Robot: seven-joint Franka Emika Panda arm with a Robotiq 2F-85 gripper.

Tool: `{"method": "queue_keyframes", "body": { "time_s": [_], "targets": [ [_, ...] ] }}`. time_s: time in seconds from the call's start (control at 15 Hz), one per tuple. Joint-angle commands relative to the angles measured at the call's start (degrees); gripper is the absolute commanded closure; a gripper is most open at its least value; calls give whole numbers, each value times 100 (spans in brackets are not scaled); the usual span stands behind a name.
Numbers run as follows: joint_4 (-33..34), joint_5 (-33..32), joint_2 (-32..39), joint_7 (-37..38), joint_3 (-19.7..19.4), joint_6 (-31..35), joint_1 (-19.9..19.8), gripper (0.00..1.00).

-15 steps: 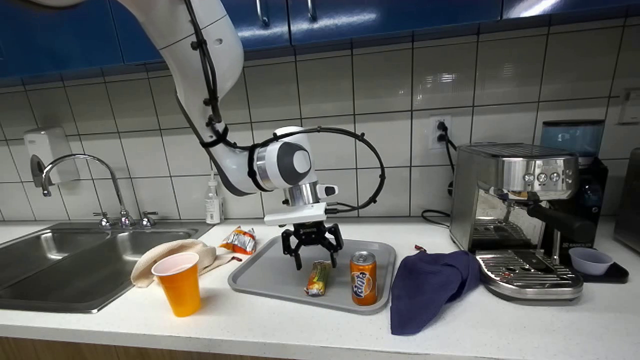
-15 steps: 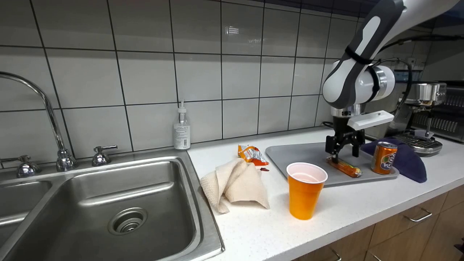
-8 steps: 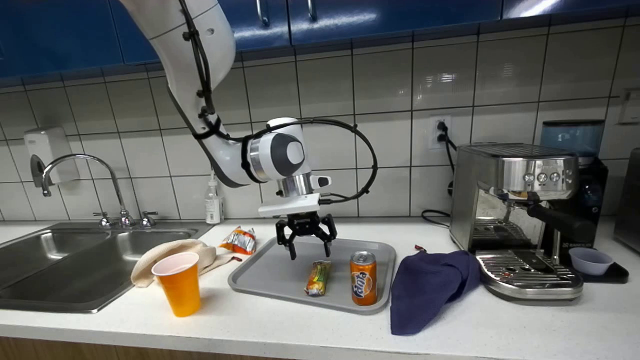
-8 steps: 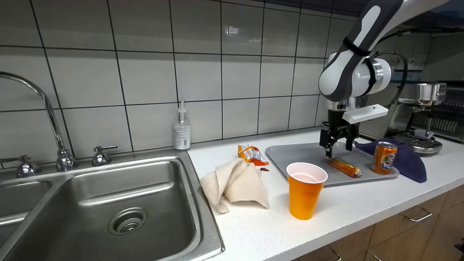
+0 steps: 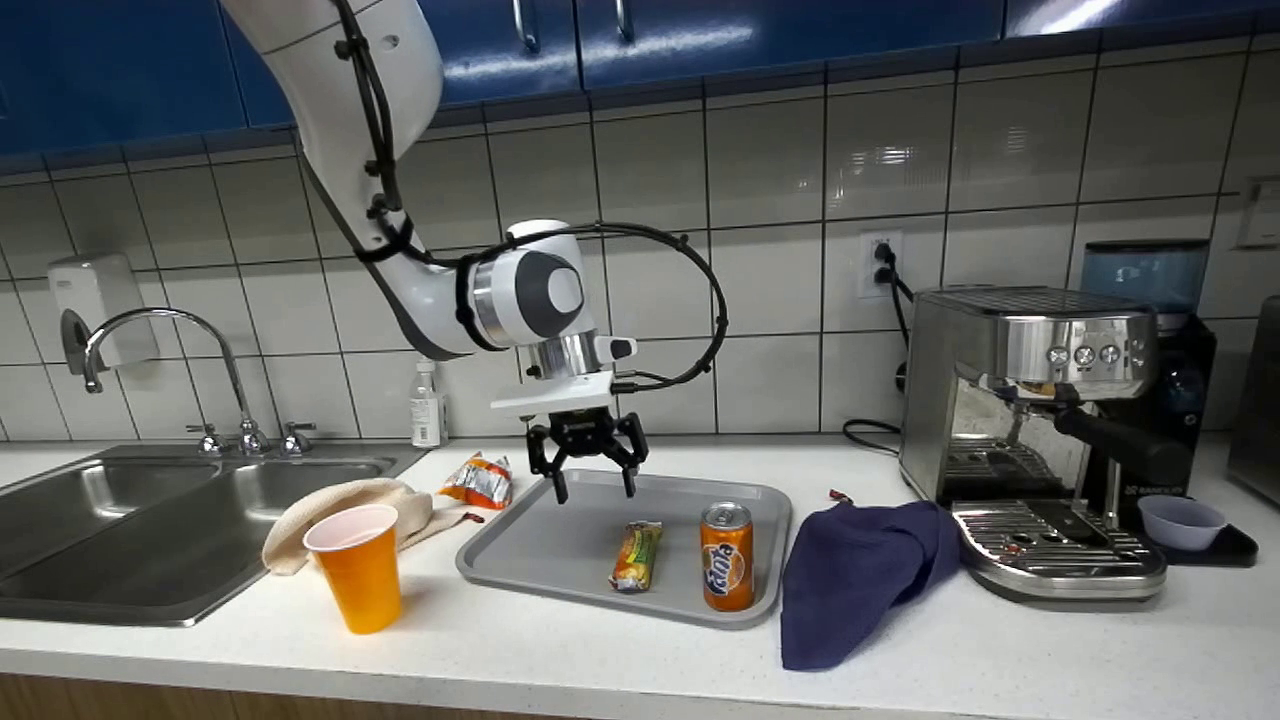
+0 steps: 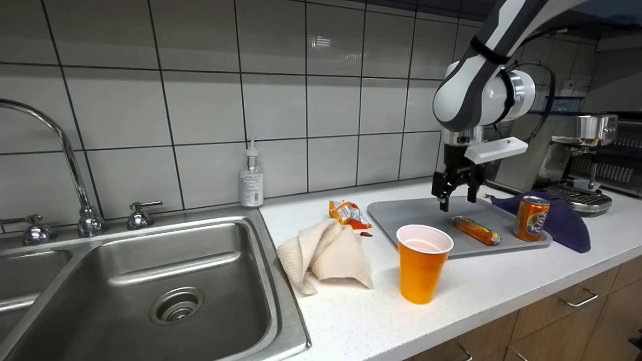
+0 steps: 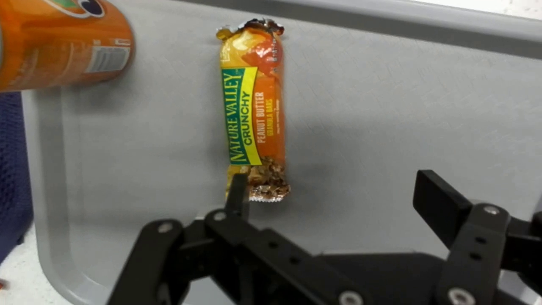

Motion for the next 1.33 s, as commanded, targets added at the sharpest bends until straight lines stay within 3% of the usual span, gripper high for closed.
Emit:
{"method": "queue_keyframes", "body": {
  "time_s": [0.0,1.27],
  "targets": [
    [-414,66,-497,145,101,-71,65,0],
    [-2128,246,-2241,400,452,41,436,0]
  ]
}}
